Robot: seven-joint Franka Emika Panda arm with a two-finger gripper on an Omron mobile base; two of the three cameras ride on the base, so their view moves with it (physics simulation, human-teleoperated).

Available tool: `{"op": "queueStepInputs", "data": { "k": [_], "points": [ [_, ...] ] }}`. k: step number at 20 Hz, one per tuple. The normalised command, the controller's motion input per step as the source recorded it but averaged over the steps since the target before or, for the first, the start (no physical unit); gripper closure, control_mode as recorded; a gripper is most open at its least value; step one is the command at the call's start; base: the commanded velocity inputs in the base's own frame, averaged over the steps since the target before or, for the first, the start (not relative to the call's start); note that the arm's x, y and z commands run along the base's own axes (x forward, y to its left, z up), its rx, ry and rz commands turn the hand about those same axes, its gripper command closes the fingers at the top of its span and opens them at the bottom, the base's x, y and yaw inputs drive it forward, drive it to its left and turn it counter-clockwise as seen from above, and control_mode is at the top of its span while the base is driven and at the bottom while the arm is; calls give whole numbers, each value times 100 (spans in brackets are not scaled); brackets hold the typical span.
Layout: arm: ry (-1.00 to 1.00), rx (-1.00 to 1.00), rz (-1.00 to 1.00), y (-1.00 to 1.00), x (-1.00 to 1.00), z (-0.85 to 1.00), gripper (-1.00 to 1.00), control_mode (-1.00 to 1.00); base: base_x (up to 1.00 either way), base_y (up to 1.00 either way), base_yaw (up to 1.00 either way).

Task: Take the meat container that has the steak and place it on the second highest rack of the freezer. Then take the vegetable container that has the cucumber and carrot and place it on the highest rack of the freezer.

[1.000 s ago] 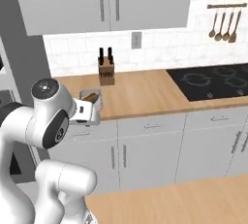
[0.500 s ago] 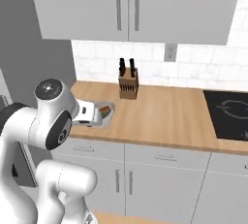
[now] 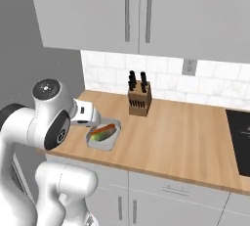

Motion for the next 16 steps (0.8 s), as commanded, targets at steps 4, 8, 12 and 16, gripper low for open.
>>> {"op": "queueStepInputs", "data": {
  "k": [4, 8, 12, 16],
  "points": [
    [0, 0, 0, 0, 0, 0, -100, 100, 49, -36, 0],
    [0, 0, 0, 0, 0, 0, -100, 100, 24, -35, -5],
    [0, 0, 0, 0, 0, 0, -100, 100, 0, -23, -13],
    [0, 0, 0, 0, 0, 0, -100, 100, 0, -11, -8]
  ]
}}
